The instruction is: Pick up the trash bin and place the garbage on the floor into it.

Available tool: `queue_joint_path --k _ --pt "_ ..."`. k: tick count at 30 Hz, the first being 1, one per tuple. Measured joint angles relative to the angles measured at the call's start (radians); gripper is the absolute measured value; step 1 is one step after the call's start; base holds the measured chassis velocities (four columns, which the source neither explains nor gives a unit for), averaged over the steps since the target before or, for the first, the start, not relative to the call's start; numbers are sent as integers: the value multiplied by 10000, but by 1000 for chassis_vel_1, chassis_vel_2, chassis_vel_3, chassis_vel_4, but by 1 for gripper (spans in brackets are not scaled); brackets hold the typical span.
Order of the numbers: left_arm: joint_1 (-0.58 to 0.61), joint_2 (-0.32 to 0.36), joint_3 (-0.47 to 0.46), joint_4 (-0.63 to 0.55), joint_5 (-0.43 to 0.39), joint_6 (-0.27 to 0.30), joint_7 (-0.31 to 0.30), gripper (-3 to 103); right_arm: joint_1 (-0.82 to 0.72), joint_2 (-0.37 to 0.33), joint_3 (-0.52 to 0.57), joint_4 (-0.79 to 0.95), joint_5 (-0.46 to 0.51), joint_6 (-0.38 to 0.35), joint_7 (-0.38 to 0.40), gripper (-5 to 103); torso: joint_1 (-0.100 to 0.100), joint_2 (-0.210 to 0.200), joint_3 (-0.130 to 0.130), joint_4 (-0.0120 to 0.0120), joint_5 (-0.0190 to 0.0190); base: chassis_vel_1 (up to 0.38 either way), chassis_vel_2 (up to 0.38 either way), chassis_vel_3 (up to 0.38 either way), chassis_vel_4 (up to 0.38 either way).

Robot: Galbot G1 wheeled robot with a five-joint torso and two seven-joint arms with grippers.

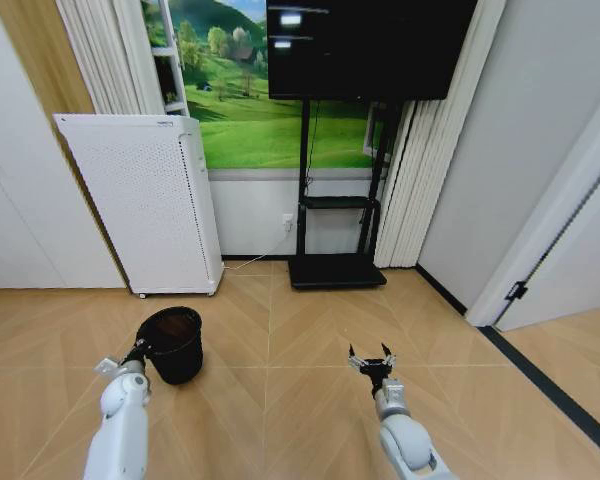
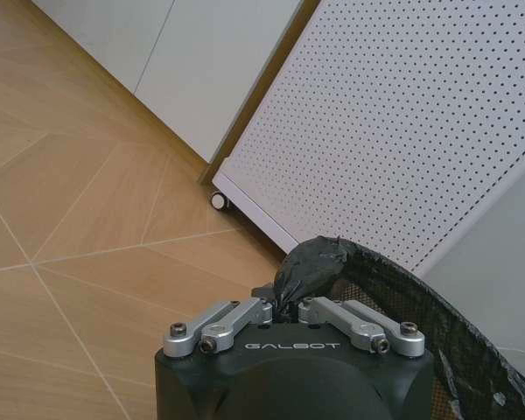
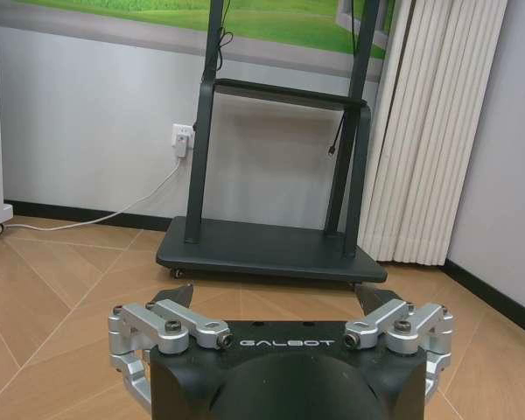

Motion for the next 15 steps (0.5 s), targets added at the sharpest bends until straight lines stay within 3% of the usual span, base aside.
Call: queue_joint_path --k 13,15 --pt "-330 328 1 956 -42 -241 236 4 171 7 -170 -204 0 -39 -2 100 0 0 0 1 0 0 0 0 0" --pt "-364 380 0 1057 -90 -245 288 8 211 -5 -198 -235 -1 -44 -14 100 0 0 -1 0 0 0 0 0 0"
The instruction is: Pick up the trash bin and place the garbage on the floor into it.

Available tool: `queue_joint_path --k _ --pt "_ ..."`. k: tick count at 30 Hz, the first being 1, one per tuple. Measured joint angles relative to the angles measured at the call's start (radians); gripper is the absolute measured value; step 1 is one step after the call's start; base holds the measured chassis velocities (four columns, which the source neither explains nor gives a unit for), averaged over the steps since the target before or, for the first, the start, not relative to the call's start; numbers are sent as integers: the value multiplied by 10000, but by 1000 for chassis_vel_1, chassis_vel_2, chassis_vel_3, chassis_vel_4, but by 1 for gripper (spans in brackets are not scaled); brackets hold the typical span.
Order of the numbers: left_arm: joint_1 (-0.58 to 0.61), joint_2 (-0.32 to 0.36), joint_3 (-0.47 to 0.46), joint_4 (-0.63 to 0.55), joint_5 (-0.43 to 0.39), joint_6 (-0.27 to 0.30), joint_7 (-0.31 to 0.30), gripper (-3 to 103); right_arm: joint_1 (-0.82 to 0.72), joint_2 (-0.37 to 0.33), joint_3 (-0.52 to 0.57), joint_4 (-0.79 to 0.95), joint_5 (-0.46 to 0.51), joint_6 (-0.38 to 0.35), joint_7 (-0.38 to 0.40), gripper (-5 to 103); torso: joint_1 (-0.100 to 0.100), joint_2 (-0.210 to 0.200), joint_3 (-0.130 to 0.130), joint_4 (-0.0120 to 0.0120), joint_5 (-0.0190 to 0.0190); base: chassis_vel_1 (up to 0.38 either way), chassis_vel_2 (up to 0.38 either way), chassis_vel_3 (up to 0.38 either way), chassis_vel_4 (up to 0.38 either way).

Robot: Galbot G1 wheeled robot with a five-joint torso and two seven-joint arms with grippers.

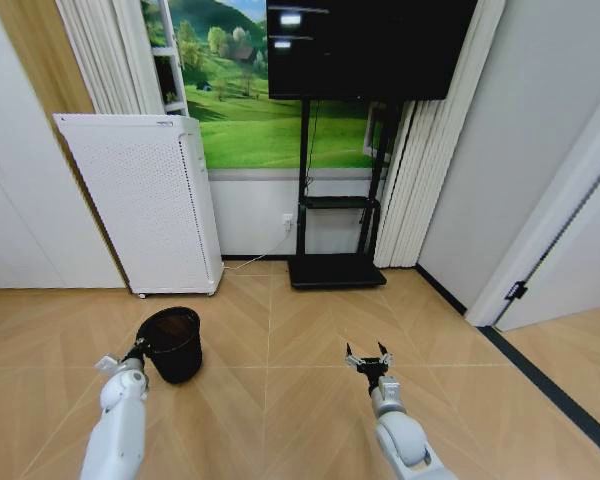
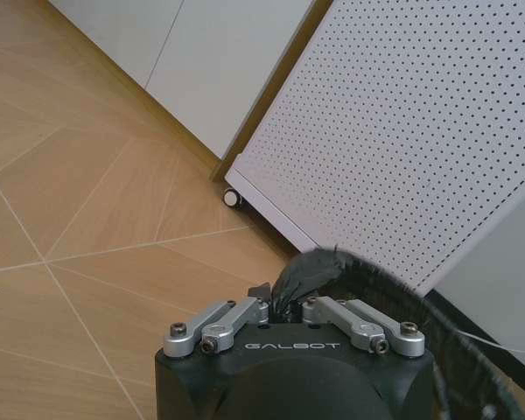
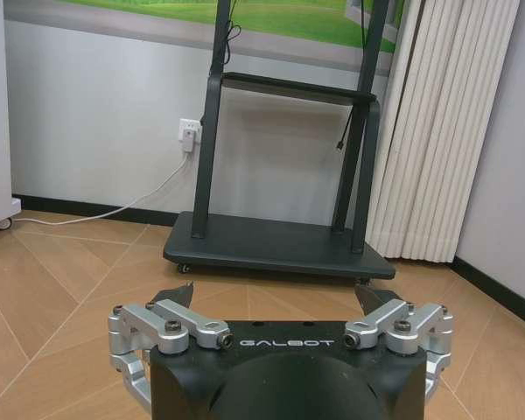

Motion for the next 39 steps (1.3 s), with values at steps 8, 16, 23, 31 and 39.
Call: queue_joint_path --k 8,16,23,31,39 --pt "-72 163 76 329 -27 -67 122 40 54 36 -60 -57 -42 -1 -34 100 -1 1 -1 0 3 0 0 0 0" --pt "104 251 142 87 93 -92 297 68 39 68 -61 132 -62 -42 -38 100 -1 0 -1 1 -1 0 0 0 0" --pt "517 120 329 -710 299 191 418 93 67 88 -65 314 -44 -197 -34 100 0 1 0 1 0 0 0 0 0" --pt "1506 -332 720 -2390 1324 246 706 100 72 109 16 363 63 -230 -37 100 0 0 1 0 -2 0 0 0 0" --pt "3211 -1249 1508 -5635 3415 323 973 100 106 348 238 251 178 -192 -27 100 -1 1 0 -1 2 0 0 0 0"
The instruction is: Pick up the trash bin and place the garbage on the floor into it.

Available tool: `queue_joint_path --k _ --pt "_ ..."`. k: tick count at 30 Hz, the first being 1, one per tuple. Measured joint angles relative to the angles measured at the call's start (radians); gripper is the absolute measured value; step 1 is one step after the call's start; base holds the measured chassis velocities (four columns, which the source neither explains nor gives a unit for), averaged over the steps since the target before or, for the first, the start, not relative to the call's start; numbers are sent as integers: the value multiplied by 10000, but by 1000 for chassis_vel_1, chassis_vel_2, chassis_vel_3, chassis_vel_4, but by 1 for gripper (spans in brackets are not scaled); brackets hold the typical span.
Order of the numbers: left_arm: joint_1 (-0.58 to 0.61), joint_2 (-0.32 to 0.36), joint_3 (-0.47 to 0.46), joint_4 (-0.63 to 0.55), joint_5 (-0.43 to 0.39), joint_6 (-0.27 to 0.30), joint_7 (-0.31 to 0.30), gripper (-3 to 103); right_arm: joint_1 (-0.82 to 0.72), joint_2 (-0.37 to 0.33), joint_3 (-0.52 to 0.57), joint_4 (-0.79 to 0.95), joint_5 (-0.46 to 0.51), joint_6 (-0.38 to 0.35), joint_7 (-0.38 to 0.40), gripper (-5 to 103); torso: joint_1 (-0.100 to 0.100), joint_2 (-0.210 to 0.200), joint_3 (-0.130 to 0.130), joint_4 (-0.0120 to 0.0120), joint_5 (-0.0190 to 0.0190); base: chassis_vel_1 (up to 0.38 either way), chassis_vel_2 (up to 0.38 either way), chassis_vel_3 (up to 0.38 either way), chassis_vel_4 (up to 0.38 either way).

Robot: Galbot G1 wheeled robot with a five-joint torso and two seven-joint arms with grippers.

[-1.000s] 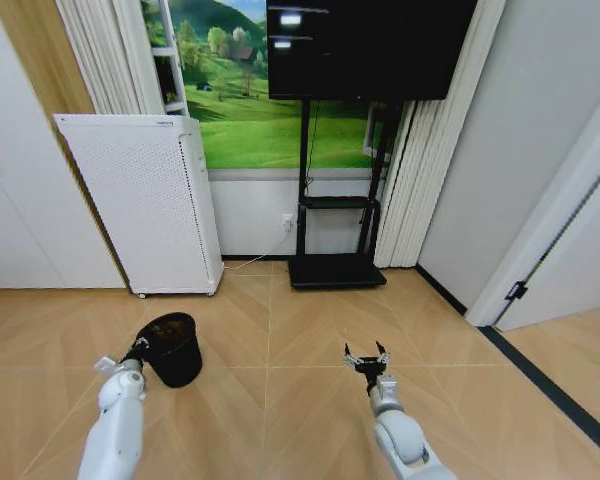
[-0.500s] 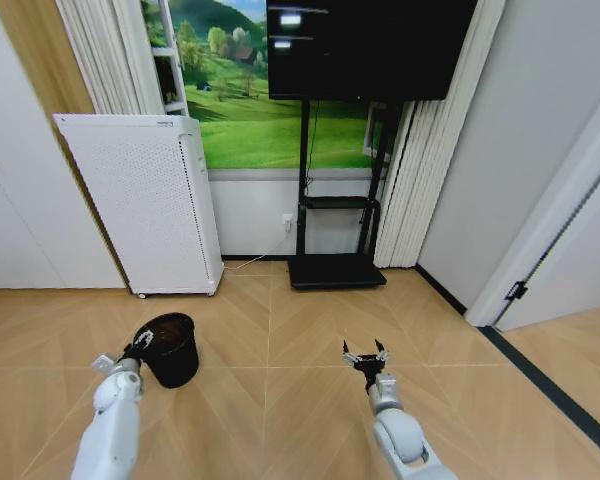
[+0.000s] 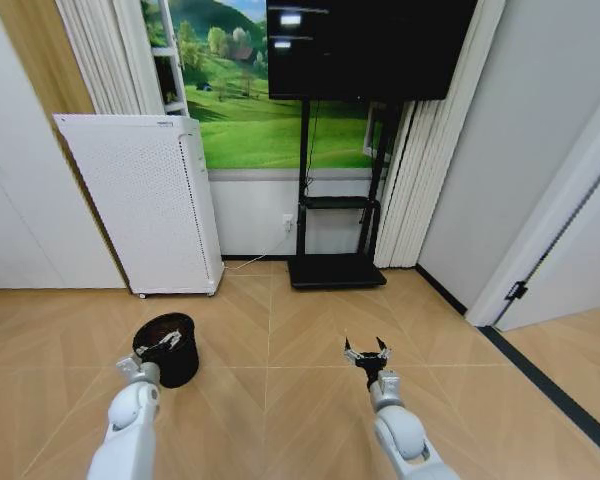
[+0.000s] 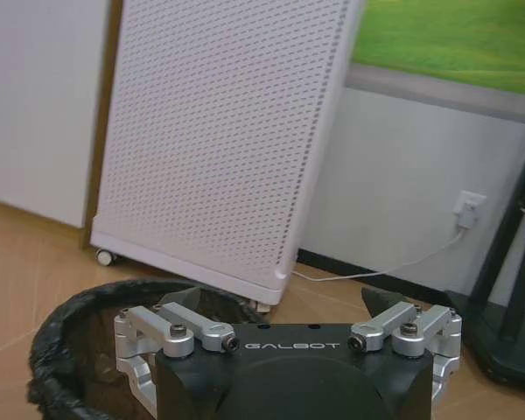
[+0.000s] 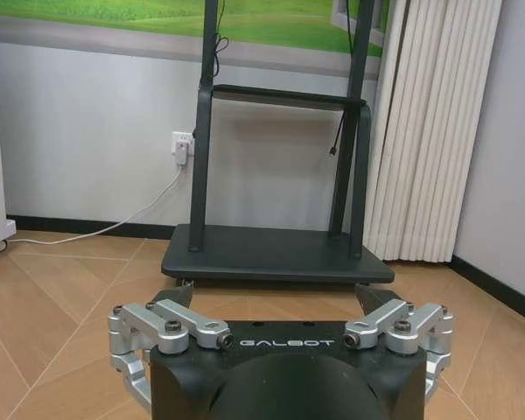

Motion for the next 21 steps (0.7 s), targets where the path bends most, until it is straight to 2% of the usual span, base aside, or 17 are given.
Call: queue_joint_path --k 3,8,12,21 --pt "519 -157 318 -1089 681 85 -23 100 -44 186 89 -144 3 108 10 100 0 0 0 0 1 0 0 0 0" --pt "1002 -106 571 -1917 1168 205 34 100 -37 373 174 -412 -48 287 16 100 0 2 1 1 0 0 0 0 0" --pt "1083 -9 591 -2080 1176 252 36 100 11 462 226 -526 -93 340 17 100 16 57 37 1 -2 0 0 0 0" --pt "1092 222 593 -2065 1150 409 38 100 46 553 296 -558 -117 352 24 100 71 427 354 1 -2 0 0 0 0"
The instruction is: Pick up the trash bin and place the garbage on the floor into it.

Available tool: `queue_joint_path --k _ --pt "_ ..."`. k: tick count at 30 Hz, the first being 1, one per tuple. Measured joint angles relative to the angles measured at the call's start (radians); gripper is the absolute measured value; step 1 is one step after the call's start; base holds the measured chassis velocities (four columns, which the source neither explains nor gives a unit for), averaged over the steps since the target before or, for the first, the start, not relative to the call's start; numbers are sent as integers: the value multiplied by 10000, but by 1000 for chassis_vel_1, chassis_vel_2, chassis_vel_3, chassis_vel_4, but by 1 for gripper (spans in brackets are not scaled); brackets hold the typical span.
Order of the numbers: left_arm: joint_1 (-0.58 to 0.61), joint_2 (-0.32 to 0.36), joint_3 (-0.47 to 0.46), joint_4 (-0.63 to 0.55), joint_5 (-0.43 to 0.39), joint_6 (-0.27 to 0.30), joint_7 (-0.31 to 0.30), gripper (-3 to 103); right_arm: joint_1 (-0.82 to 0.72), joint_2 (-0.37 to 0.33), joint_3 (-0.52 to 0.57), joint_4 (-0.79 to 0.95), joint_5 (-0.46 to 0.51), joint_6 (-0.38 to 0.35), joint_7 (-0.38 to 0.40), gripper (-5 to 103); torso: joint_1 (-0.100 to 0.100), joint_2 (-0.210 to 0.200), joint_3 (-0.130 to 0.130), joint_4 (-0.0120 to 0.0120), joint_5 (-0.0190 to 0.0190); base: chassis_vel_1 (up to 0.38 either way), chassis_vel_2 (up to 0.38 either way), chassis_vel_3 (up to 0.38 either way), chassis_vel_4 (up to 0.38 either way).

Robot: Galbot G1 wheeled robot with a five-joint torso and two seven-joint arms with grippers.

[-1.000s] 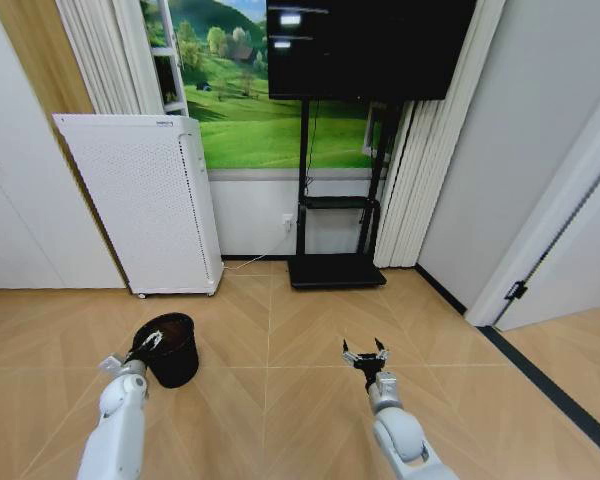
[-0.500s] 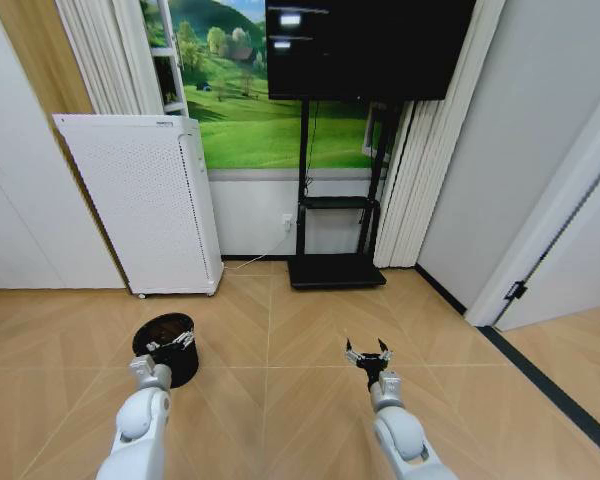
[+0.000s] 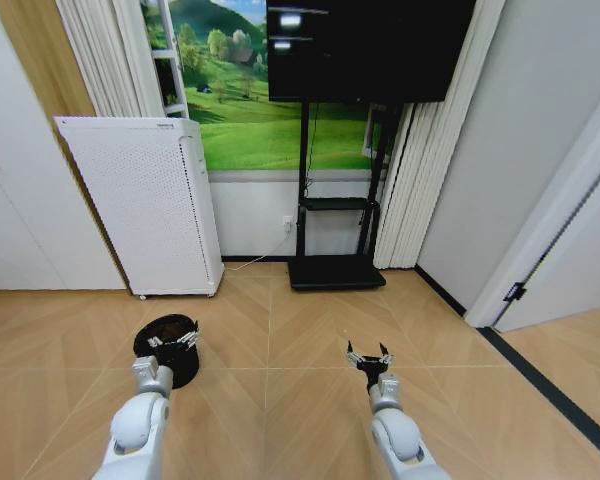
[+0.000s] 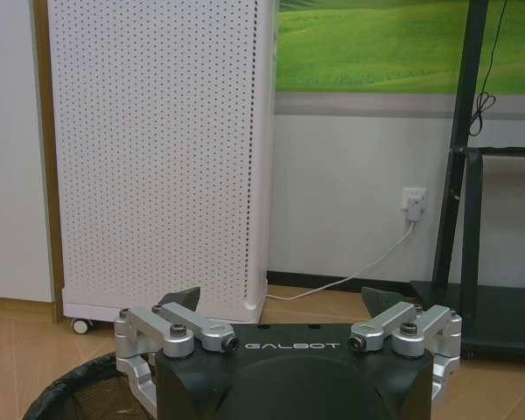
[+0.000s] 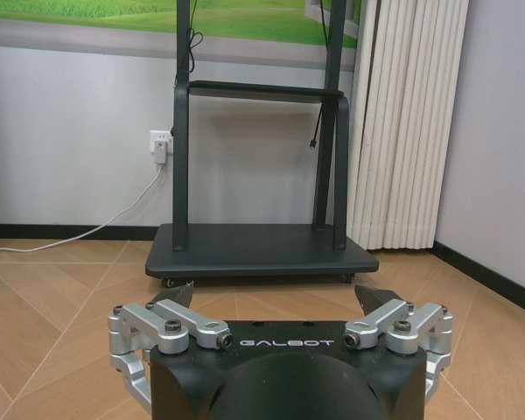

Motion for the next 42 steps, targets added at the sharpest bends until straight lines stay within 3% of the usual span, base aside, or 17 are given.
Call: queue_joint_path --k 42 --pt "127 117 -11 -373 -279 238 37 100 33 -52 337 209 78 96 -36 100 448 1701 1253 0 0 0 0 0 0"
